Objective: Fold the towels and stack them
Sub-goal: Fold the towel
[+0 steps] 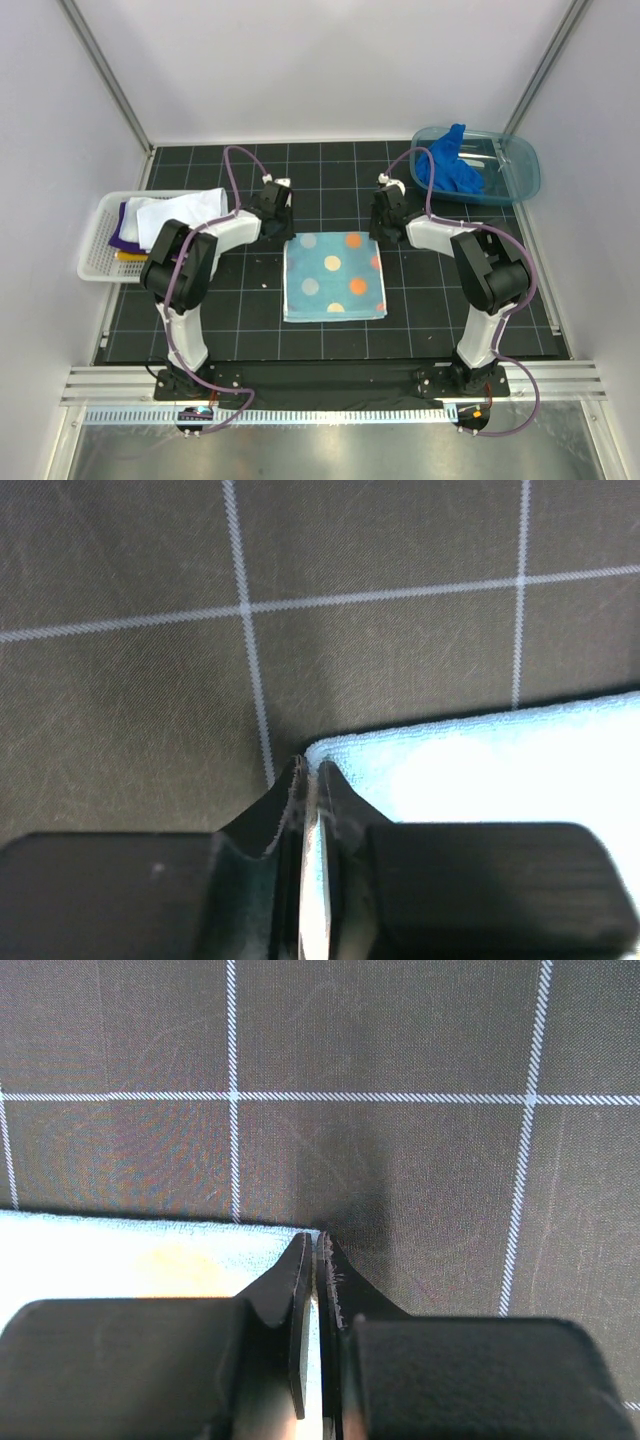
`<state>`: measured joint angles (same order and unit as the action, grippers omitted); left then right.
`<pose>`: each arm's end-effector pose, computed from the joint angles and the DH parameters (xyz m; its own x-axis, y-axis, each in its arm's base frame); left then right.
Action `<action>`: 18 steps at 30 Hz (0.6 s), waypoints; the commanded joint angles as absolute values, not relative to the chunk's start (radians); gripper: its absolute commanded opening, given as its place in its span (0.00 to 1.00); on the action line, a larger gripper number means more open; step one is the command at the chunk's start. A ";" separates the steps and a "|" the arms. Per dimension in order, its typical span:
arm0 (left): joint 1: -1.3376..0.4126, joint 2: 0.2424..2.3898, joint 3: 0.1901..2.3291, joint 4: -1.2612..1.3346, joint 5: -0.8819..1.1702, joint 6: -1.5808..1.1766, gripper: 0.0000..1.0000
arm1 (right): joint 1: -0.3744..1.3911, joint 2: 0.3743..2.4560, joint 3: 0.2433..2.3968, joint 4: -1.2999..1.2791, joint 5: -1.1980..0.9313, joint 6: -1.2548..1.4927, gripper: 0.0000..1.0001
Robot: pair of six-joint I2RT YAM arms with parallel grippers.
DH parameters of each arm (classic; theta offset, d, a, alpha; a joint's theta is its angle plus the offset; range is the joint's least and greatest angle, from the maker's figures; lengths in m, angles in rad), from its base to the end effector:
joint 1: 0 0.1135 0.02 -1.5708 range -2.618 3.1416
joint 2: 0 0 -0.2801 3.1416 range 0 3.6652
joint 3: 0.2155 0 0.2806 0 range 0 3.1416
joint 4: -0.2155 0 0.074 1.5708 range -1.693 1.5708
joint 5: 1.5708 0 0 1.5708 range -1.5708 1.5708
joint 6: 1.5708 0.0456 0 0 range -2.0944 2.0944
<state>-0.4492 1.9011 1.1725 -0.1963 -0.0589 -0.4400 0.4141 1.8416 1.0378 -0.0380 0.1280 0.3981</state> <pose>0.3860 -0.1831 0.1453 -0.8219 -0.0758 -0.5646 0.0569 0.9752 -0.2139 0.3757 0.1587 0.1387 -0.7539 0.0886 -0.6509 -0.0314 0.9849 0.1705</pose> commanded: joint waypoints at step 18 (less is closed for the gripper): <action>-0.445 1.697 1.105 -0.038 -0.018 -0.483 0.00 | 0.371 1.499 0.818 0.209 0.101 0.430 0.01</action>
<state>-0.4496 1.8019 1.1225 -0.1192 -0.0303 -0.4706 0.3767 1.6112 0.8448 0.1051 0.0856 0.4316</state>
